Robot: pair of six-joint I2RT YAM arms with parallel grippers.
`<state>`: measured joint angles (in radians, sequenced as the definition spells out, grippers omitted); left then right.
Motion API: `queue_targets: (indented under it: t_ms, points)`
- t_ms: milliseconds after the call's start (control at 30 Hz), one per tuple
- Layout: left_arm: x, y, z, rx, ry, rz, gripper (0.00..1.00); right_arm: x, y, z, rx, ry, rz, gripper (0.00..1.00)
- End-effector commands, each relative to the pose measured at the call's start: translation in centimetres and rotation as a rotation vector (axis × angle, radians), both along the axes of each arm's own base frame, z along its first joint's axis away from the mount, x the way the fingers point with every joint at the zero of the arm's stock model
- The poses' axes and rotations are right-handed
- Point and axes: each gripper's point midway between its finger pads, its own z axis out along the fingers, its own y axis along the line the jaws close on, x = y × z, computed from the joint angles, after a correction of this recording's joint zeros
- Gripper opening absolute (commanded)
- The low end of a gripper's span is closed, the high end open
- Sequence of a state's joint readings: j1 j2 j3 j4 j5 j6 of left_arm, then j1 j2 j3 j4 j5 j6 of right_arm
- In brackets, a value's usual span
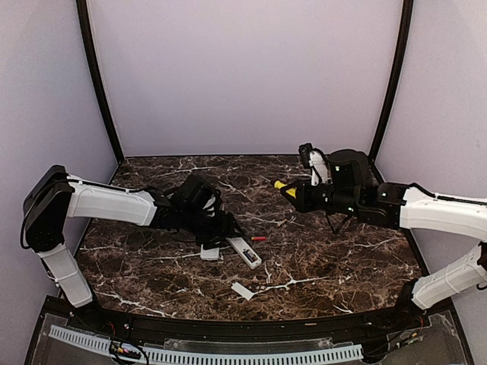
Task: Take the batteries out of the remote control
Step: Adjust the remote control without the battery cover at the center of the board.
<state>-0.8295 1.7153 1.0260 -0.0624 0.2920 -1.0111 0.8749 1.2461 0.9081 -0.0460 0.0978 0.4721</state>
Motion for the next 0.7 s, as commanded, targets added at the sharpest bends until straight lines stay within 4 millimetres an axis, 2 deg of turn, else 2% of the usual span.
queue_targets:
  t_ms: [0,267,667]
  points:
    - [0.3,0.1,-0.2,0.039,-0.022,-0.012,0.67,0.8,0.5,0.7,0.011,-0.016,-0.007,0.00]
    - [0.8,0.2,-0.9,0.074,-0.044,-0.022,0.72,1.1,0.8,0.8,0.009,-0.014,-0.013,0.00]
    - [1.9,-0.3,-1.4,0.084,-0.071,-0.032,0.73,1.5,1.1,0.8,0.008,-0.004,-0.019,0.00]
